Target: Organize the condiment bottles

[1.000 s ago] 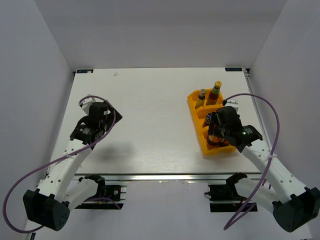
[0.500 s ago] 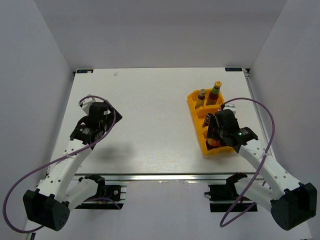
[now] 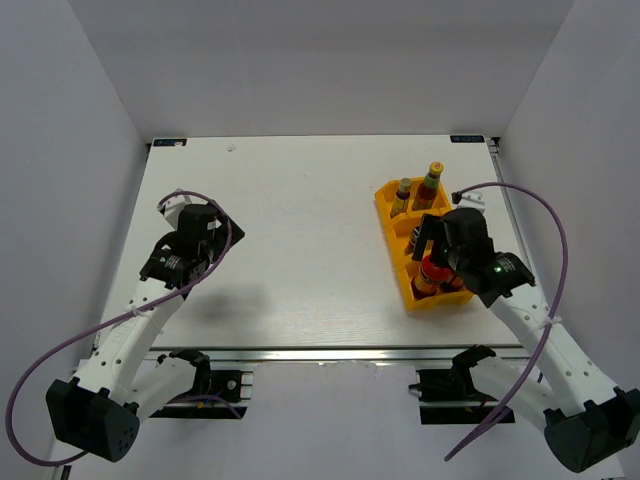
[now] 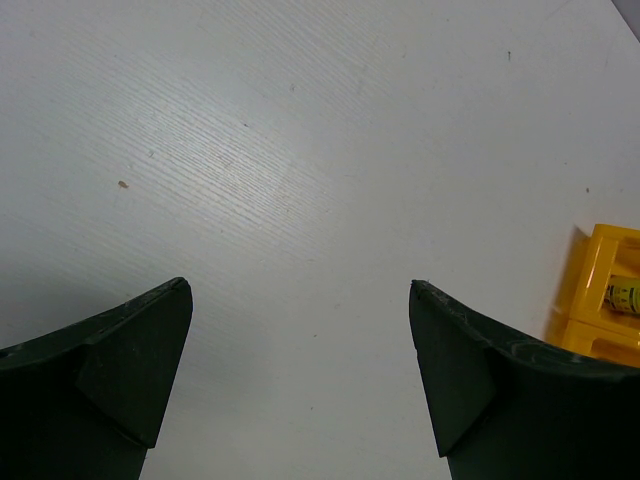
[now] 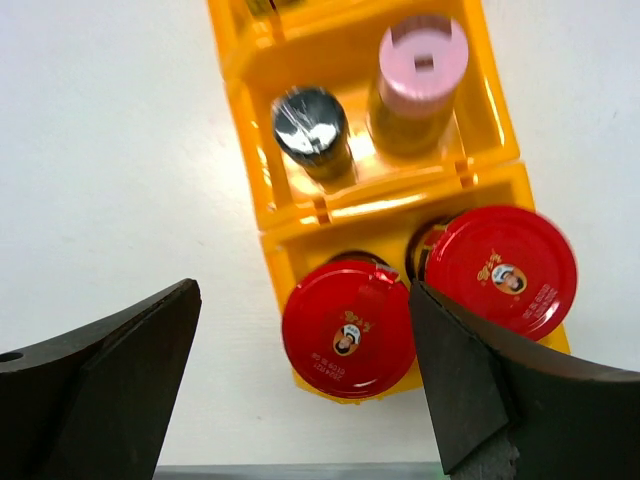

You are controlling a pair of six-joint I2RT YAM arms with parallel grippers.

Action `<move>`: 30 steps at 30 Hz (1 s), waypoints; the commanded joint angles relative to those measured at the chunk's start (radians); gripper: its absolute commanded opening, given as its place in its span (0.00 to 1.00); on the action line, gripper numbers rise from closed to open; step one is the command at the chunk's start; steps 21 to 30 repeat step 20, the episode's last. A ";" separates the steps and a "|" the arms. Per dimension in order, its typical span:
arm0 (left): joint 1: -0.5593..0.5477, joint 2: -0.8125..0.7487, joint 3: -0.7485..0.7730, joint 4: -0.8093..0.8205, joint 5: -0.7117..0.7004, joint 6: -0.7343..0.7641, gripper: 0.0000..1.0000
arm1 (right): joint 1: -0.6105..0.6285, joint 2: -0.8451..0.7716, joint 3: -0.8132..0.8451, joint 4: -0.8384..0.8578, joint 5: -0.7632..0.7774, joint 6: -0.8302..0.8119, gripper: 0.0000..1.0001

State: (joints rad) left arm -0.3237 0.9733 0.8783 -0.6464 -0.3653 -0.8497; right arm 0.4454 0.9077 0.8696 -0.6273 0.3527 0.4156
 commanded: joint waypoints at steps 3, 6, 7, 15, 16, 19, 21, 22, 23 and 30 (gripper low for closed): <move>-0.003 -0.001 0.007 0.025 0.008 0.011 0.98 | -0.002 -0.050 0.115 -0.006 -0.009 -0.027 0.89; -0.003 0.001 0.011 0.021 0.006 0.012 0.98 | -0.002 -0.076 0.178 0.015 -0.014 -0.052 0.89; -0.003 -0.001 0.011 0.014 0.002 0.011 0.98 | -0.002 -0.084 0.196 0.027 -0.015 -0.060 0.89; -0.003 -0.015 0.033 -0.015 -0.029 0.006 0.98 | -0.002 -0.082 0.229 0.020 0.098 -0.024 0.89; -0.003 -0.016 0.033 -0.013 -0.029 0.006 0.98 | -0.004 -0.082 0.223 0.026 0.097 -0.023 0.89; -0.003 -0.010 0.039 -0.022 -0.034 0.009 0.98 | -0.002 -0.081 0.206 0.029 0.109 -0.015 0.89; -0.003 -0.007 0.045 -0.027 -0.035 0.008 0.98 | -0.002 -0.079 0.204 0.037 0.111 -0.018 0.89; -0.003 -0.007 0.045 -0.027 -0.035 0.008 0.98 | -0.002 -0.079 0.204 0.037 0.111 -0.018 0.89; -0.003 -0.007 0.045 -0.027 -0.035 0.008 0.98 | -0.002 -0.079 0.204 0.037 0.111 -0.018 0.89; -0.003 -0.007 0.045 -0.027 -0.035 0.008 0.98 | -0.002 -0.079 0.204 0.037 0.111 -0.018 0.89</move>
